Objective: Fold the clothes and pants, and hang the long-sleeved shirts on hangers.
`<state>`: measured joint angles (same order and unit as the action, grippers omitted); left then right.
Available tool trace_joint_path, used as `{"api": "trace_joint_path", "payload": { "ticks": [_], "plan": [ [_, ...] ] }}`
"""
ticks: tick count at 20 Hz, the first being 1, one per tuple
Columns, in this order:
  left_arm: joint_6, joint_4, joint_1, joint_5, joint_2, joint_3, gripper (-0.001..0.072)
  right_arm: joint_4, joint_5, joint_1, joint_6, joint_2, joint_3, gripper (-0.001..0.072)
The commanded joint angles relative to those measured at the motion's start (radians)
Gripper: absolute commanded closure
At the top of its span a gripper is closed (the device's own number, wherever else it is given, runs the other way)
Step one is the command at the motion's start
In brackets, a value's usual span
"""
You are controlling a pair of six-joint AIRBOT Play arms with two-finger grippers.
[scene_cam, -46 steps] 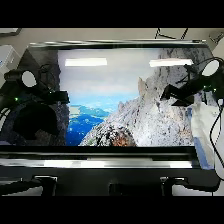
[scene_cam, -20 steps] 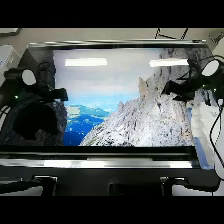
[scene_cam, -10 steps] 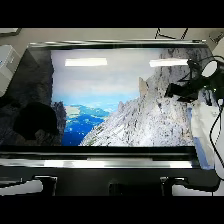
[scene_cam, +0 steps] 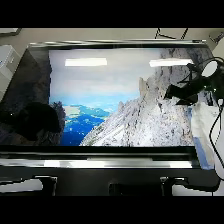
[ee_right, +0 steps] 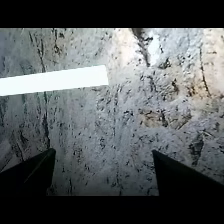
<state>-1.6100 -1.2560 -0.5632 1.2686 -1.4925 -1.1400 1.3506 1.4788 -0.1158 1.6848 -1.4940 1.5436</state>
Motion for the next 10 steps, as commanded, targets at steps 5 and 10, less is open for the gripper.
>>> {"api": "trace_joint_path", "payload": {
  "ticks": [5,10],
  "plan": [
    [0.260,0.482,0.060,-0.052,0.217,-0.004,0.0686,-0.057,0.146,0.001,-0.002,0.014,0.000,0.0032],
    [0.256,0.599,0.373,-0.211,0.579,-0.010,0.0687,-0.068,0.119,0.001,-0.026,0.096,0.000,0.0031]
  ]
}}
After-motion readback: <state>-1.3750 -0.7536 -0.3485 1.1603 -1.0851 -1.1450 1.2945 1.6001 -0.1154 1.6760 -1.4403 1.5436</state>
